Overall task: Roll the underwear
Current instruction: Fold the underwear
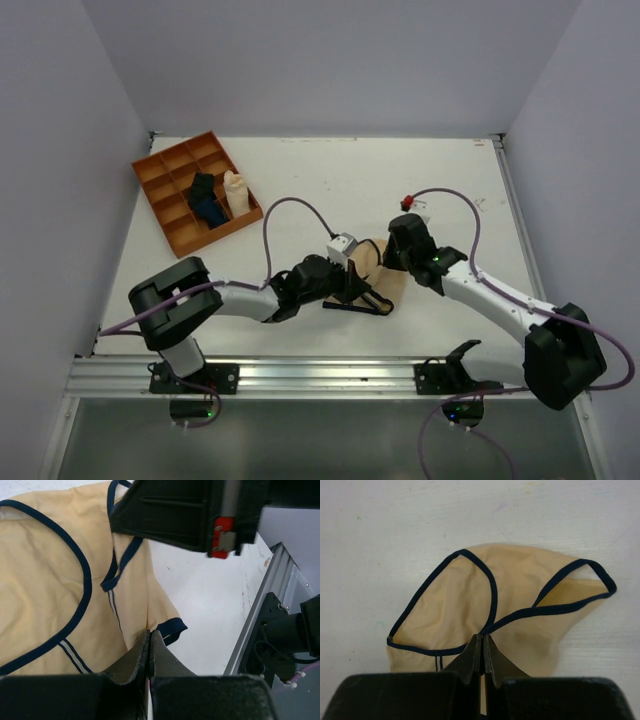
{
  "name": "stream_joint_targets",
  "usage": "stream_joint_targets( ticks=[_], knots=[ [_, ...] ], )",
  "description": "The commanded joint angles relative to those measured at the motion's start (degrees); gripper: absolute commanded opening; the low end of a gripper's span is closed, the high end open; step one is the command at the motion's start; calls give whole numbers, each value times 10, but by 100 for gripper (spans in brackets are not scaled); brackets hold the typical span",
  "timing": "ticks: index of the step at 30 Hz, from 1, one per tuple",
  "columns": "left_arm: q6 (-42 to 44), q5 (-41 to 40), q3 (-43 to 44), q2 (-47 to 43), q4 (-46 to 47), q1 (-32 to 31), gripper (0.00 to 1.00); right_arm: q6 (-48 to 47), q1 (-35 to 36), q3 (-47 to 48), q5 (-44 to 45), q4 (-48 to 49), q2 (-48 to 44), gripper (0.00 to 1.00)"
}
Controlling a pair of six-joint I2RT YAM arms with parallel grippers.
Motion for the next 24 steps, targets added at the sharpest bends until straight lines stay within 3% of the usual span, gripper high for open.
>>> stream_joint_targets(
  ticks=[1, 11, 14, 19, 21, 24],
  knots=[
    [-8, -6, -22, -40, 27, -3, 0, -44, 42, 55, 6, 33, 45, 0],
    [-13, -50, -96, -105, 5, 0, 1, -57, 120, 146, 21, 26, 158, 0],
    [-21, -60, -121, -120, 9, -1, 7, -60, 137, 166, 17, 24, 179, 0],
    [-27, -85, -141, -164, -27, -1, 26, -61, 147, 171, 7, 28, 193, 0],
    [-27, -102, -139, -189, -68, 0, 36, -61, 147, 164, -1, 35, 195, 0],
    [-22, -136, -139, -255, -136, 0, 43, -66, 147, 156, -21, 45, 198, 0]
  ],
)
